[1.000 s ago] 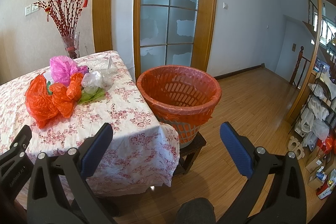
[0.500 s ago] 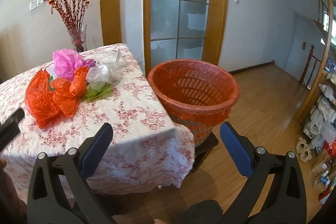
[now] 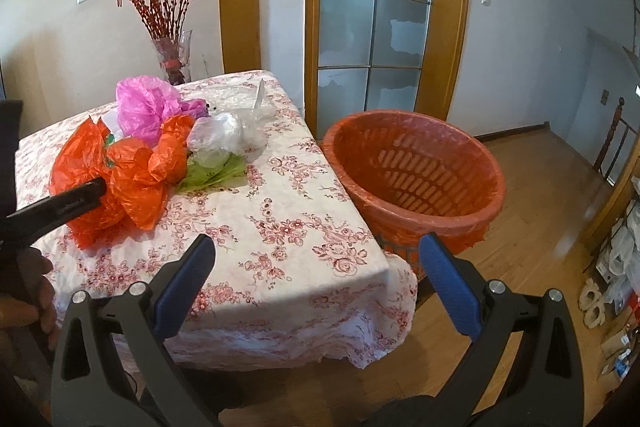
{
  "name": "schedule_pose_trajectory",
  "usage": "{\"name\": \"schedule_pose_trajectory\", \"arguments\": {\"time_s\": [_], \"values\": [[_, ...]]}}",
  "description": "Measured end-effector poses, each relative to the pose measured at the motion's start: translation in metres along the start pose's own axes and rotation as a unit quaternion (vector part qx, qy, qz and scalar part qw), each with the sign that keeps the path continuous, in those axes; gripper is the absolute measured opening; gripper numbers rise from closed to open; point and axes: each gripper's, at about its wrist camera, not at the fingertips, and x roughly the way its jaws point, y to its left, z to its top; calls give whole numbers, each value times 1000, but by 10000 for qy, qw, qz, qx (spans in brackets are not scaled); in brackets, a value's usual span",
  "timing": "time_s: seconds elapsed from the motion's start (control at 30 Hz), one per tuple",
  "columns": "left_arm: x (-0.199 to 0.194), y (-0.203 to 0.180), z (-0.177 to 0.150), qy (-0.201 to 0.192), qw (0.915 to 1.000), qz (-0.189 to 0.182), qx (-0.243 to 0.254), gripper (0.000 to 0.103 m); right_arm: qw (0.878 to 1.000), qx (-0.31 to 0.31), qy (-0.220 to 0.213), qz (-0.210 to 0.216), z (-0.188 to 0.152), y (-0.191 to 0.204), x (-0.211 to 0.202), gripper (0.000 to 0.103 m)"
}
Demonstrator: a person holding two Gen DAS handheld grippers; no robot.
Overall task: Collect trash
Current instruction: 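Grasp the red-orange bag with the left gripper while the right gripper grasps the clear bag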
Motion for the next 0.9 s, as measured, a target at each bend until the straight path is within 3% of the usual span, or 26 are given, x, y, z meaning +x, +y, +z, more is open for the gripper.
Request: {"name": "schedule_pose_trajectory", "arguments": {"time_s": [0.3, 0.4, 0.63, 0.9], "values": [[0, 9, 2, 18, 9988, -470, -128, 44, 9999, -78, 113, -15, 1, 4, 13, 99], [-4, 15, 2, -79, 9987, -493, -107, 39, 9999, -129, 114, 15, 2, 8, 15, 99], [-28, 42, 12, -373, 9983, -404, -174, 38, 9995, -282, 7, 159, 13, 23, 21, 99], [-36, 74, 34, -669, 9969, -163, -377, 38, 9988, -274, -100, 388, 50, 43, 44, 99]]}}
